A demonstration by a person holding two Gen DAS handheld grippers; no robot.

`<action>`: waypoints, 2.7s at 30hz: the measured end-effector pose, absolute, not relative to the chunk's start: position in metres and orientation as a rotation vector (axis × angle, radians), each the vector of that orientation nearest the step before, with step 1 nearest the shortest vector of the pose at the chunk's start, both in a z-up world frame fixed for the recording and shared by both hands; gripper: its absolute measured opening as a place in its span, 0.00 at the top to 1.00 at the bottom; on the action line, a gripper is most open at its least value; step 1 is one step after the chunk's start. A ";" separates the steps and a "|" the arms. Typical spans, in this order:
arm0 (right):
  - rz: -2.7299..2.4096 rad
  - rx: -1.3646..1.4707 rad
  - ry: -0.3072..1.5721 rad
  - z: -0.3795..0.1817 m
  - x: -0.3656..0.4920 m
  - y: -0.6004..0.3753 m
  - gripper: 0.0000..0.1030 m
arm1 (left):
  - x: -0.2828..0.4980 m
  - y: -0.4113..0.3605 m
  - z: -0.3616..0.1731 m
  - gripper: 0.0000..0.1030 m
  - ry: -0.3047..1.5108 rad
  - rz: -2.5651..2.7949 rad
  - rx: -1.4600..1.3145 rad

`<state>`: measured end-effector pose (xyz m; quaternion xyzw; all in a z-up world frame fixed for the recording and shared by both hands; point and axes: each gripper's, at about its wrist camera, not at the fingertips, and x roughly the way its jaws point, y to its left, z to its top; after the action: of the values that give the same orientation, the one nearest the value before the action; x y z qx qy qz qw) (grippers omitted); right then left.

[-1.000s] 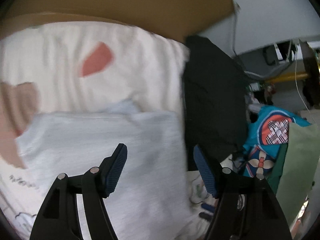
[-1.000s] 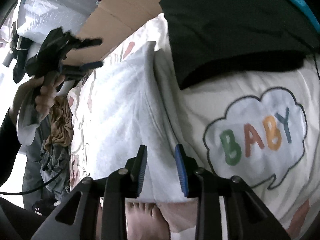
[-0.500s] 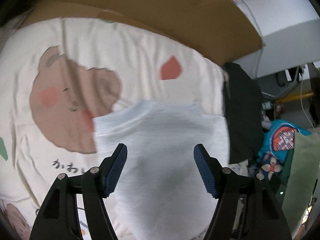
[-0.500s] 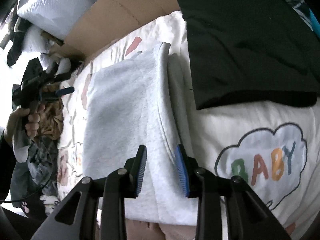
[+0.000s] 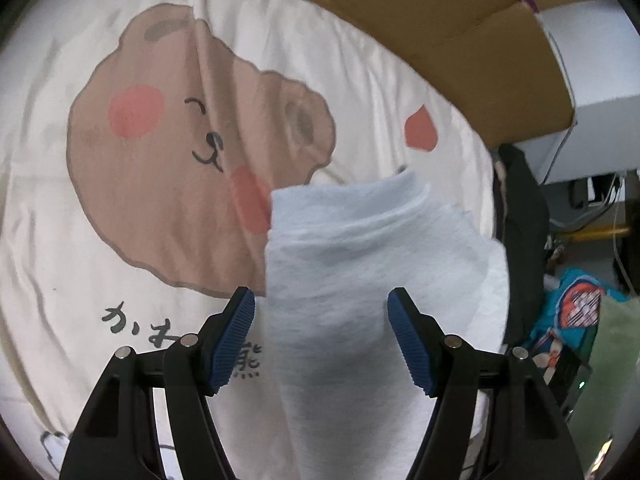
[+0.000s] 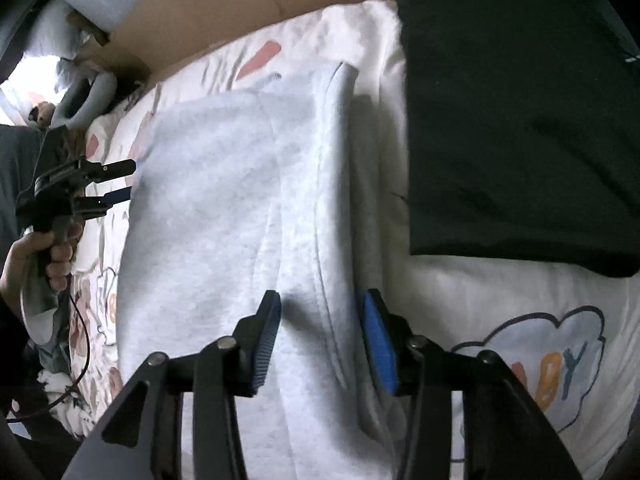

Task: Fold clothes

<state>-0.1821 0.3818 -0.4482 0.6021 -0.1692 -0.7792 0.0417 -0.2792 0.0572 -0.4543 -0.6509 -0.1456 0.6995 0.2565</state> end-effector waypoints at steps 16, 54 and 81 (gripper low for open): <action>-2.424 1.862 -0.561 -0.452 -0.176 0.407 0.70 | -0.302 0.062 -0.452 0.33 -0.345 1.973 -1.672; -2.380 1.965 -0.424 -0.462 -0.152 0.401 0.68 | -0.155 0.040 -0.449 0.75 -0.325 1.637 -1.850; -2.322 1.953 -0.501 -0.449 -0.137 0.409 0.69 | -0.128 0.066 -0.430 0.75 -0.339 1.455 -1.855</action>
<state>-0.1373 0.4087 -0.4491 0.6348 -0.1630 -0.7546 0.0334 -0.1279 0.0661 -0.4299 -0.7231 -0.1323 0.5675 0.3708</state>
